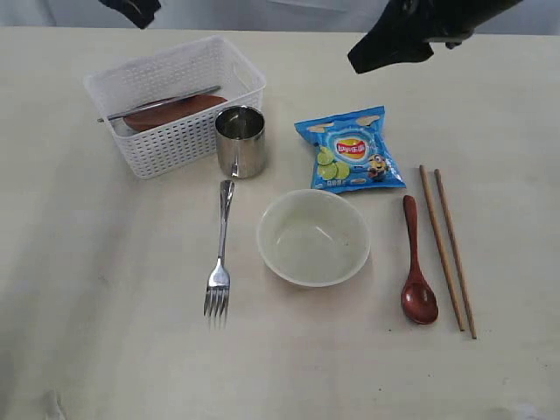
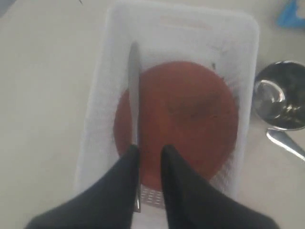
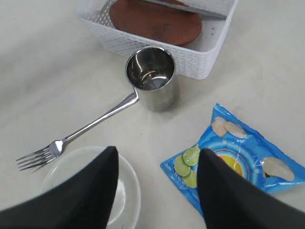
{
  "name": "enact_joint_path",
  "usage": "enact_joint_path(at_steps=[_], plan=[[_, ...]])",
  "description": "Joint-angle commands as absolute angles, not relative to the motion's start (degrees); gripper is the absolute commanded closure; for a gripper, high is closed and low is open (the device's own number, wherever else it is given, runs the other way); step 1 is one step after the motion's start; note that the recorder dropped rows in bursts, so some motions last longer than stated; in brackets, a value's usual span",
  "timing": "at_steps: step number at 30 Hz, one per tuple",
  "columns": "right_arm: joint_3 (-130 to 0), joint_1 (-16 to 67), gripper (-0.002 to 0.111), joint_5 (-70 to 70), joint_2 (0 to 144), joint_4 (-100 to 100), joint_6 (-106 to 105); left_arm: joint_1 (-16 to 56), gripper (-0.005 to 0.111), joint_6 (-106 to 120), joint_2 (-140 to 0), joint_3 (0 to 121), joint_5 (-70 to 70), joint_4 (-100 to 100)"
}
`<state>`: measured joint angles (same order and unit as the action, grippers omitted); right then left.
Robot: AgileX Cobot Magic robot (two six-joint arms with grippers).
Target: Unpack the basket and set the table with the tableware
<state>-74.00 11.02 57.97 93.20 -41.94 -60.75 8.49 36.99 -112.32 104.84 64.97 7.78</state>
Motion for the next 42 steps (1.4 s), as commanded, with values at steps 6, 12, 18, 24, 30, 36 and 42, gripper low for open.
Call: enact_joint_path(at_steps=[6,12,18,24,30,36,42], plan=[[-70.5,10.7,0.059,57.6,93.1,-44.1,-64.2,12.7,0.055,36.1,-123.4,110.1,70.0,-1.3],[-70.4,10.7,0.059,57.3,93.1,-45.4,-64.3,11.4,0.055,35.9,-127.4,110.1,69.5,-4.7],[-70.4,10.8,0.059,57.3,93.1,-45.8,-64.5,9.3,0.055,35.6,-129.4,110.1,66.7,-4.7],[-70.4,10.8,0.059,57.1,93.1,-46.1,-64.7,7.9,0.055,35.9,-131.1,110.1,66.3,-3.8],[-70.4,10.8,0.059,57.1,93.1,-46.5,-65.2,8.0,0.056,37.0,-132.9,110.1,66.1,-3.6],[-70.4,10.8,0.059,56.8,93.1,-46.5,-65.4,8.0,0.080,37.0,-134.0,110.1,66.0,-3.6],[-70.4,10.8,0.059,56.9,93.1,-46.6,-65.6,8.0,0.107,37.0,-133.9,110.2,65.8,-3.6]])
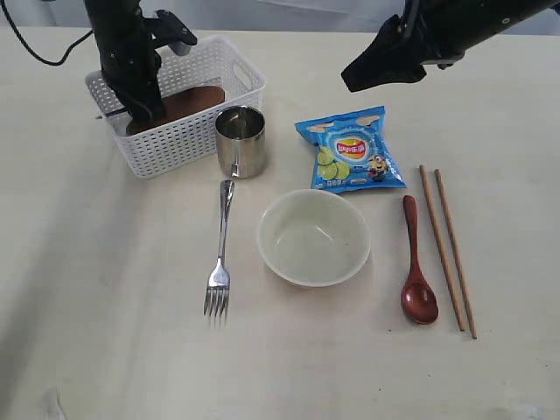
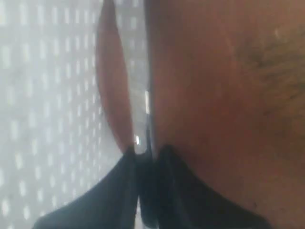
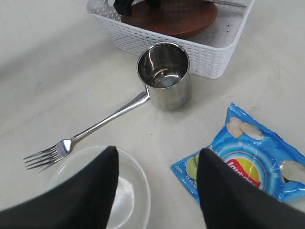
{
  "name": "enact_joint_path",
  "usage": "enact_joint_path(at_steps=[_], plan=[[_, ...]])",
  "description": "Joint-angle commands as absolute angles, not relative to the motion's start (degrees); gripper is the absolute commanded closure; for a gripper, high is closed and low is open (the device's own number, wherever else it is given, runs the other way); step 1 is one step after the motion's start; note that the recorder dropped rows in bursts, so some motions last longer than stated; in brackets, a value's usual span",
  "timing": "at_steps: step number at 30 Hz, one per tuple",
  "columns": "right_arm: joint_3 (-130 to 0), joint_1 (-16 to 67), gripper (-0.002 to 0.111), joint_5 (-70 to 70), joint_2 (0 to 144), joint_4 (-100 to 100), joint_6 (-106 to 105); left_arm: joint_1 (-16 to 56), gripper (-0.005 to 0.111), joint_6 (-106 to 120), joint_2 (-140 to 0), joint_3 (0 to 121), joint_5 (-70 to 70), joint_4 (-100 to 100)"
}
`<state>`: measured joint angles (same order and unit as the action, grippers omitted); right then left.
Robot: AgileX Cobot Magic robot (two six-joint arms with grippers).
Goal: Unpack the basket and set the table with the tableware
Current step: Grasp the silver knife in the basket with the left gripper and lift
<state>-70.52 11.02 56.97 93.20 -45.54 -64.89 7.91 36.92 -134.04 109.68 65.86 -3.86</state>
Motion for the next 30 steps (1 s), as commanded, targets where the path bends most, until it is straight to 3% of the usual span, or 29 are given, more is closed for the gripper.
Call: enact_joint_path(at_steps=[1,30], plan=[[-70.4,10.8,0.059,56.9,93.1,-46.7,-65.8,8.0,0.107,37.0,-133.9,110.2,65.7,-3.6],[-70.4,10.8,0.059,56.0,93.1,-46.7,-65.6,8.7,0.107,40.0,-131.2,110.5,69.5,4.7]])
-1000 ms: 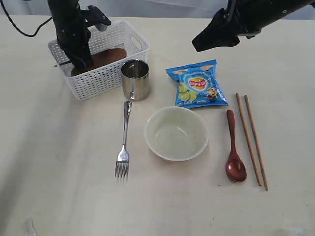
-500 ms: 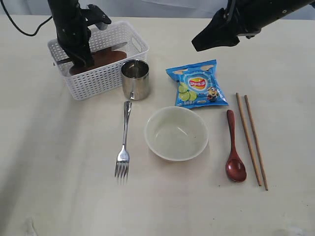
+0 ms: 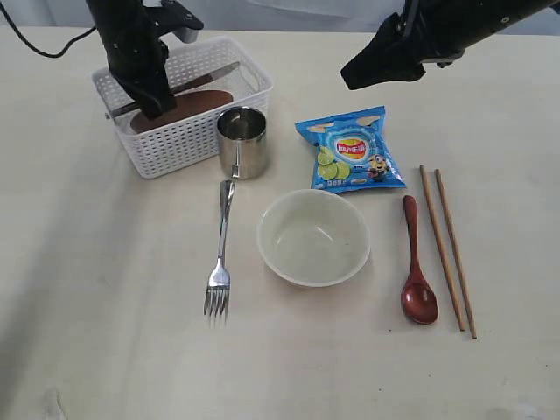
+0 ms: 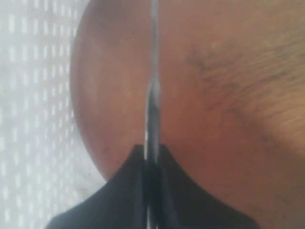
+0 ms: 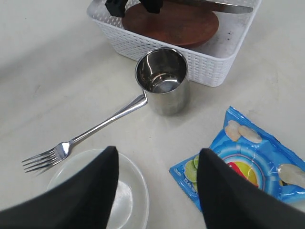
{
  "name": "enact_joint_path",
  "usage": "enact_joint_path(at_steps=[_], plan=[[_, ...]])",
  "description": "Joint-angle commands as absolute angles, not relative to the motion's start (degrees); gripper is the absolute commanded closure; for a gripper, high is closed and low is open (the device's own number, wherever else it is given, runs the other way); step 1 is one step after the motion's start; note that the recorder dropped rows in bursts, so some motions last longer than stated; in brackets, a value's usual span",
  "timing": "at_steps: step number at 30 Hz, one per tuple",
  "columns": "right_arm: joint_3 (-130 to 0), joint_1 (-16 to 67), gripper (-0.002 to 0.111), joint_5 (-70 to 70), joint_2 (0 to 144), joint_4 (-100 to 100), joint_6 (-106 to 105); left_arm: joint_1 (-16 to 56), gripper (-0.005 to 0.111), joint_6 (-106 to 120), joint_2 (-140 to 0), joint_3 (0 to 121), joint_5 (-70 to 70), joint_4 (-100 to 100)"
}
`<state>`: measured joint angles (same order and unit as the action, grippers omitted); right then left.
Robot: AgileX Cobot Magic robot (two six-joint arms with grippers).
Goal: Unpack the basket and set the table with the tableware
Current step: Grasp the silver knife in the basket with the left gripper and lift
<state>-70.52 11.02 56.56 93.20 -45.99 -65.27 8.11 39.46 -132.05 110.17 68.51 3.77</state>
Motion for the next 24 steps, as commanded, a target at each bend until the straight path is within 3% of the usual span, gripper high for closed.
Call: enact_joint_path(at_steps=[1,10,24], plan=[[-70.4,10.8,0.059,56.0,93.1,-46.7,-65.6,8.8,0.107,40.4,-131.2,110.5,69.5,4.7],[-70.4,10.8,0.059,56.0,93.1,-46.7,-65.6,8.8,0.107,46.4,-131.2,110.5,70.0,5.2],[-70.4,10.8,0.059,56.0,93.1,-46.7,-65.7,4.0,0.107,62.6,-131.2,109.7,63.1,26.9]])
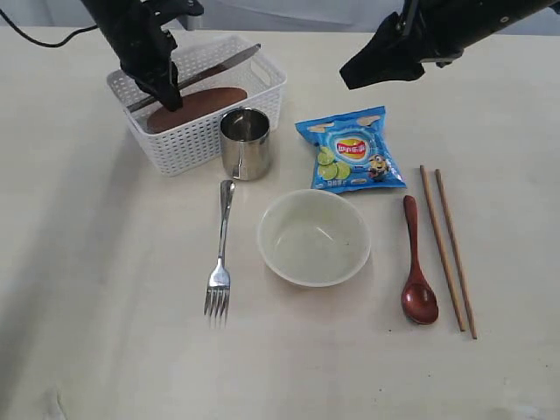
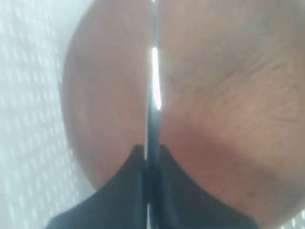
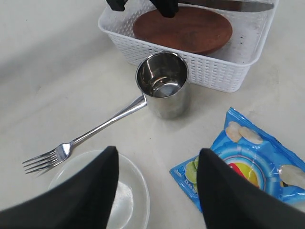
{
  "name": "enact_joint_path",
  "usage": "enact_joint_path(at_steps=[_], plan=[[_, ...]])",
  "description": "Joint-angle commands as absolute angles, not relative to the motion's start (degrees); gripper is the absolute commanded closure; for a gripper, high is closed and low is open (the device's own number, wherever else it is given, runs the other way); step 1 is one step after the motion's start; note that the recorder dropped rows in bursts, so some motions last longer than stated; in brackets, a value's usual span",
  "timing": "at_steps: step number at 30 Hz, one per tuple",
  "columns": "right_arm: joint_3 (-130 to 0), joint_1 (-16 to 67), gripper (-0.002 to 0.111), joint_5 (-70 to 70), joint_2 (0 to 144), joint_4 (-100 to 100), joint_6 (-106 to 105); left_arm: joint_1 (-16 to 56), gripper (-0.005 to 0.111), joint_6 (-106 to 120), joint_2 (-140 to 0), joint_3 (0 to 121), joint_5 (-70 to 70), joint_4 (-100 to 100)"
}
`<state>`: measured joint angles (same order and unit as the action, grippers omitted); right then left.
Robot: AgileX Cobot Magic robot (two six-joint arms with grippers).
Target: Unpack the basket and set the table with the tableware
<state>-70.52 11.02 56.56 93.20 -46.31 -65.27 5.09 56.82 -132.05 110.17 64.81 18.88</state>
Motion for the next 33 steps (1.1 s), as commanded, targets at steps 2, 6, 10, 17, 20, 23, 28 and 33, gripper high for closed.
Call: enact_joint_path(at_steps=[2,6,10,17,20,23,28,33], plan=[[-70.4,10.8,0.059,56.0,93.1,-46.7,-65.7,4.0,0.107,63.5,-131.2,109.7,61.4,28.0],[-70.4,10.8,0.059,56.0,93.1,-46.7,-65.7,4.0,0.107,63.9,-131.2,109.7,60.4,30.2],[-70.4,10.8,0.059,56.0,93.1,-46.7,-65.7,4.1,0.107,64.1,-131.0,109.7,59.8,31.4],[-70.4,10.8,0.059,56.0,93.1,-46.7,-65.7,4.1,0.107,64.1,-127.1,109.8,61.1,31.4],[-70.4,10.8,0.059,55.9,93.1,-46.5,-65.8,4.2,0.107,65.6,-124.6,109.8,65.7,31.4],[-70.4,10.8,0.059,55.4,93.1,-46.5,-65.8,4.8,0.107,64.8,-122.1,109.8,70.0,29.4],[-70.4,10.8,0.059,54.9,93.1,-46.5,-65.8,9.0,0.107,53.5,-119.0,109.7,70.0,12.8],[-70.5,10.8,0.059,50.2,92.3,-49.7,-65.8,14.5,0.107,44.7,-116.7,109.7,70.0,0.6]])
